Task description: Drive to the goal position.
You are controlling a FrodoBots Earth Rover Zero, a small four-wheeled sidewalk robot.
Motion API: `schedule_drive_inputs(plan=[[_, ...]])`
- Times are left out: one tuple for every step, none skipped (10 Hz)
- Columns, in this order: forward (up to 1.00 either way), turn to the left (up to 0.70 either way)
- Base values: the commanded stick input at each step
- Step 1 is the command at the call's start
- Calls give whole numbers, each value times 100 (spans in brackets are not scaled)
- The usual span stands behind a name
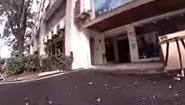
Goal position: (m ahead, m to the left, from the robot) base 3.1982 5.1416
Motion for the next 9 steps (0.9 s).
schedule_drive_inputs(plan=[[66, -13], [66, -13], [66, -13], [66, -13], [66, -13], [66, -13], [66, -13], [66, -13], [66, -13]])
